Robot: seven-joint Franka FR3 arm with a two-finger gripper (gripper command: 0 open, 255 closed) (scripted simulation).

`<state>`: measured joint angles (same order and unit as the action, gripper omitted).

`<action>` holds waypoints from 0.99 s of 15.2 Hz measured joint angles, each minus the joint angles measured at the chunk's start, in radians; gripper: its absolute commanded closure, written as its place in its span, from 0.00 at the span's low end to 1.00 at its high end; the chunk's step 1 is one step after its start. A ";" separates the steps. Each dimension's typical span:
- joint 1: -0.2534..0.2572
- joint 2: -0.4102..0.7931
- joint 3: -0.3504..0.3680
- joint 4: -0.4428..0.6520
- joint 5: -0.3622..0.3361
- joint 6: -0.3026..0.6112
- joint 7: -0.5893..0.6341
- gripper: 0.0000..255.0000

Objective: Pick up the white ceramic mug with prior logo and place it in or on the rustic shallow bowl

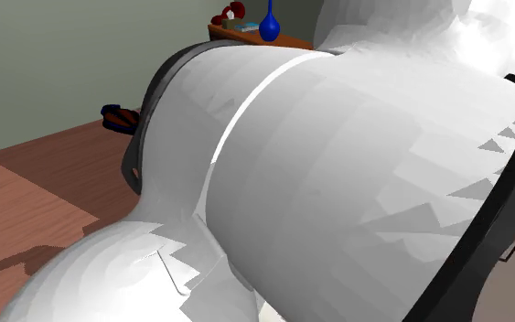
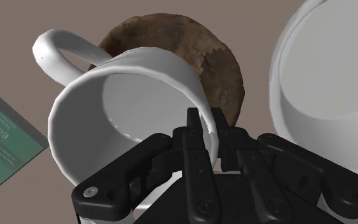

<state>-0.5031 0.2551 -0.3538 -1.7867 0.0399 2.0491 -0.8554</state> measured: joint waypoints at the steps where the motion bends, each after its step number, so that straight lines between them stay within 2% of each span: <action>1: -0.001 0.006 0.001 -0.005 0.002 0.010 -0.001 1.00; 6: -0.004 0.028 0.003 -0.041 0.012 0.068 -0.006 1.00; 12: -0.004 0.033 0.004 -0.042 0.013 0.074 -0.007 1.00; 13: -0.004 0.033 0.004 -0.042 0.013 0.074 -0.007 0.00; 15: -0.004 0.033 0.004 -0.042 0.013 0.074 -0.007 0.00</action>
<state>-0.5076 0.2881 -0.3499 -1.8290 0.0534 2.1231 -0.8625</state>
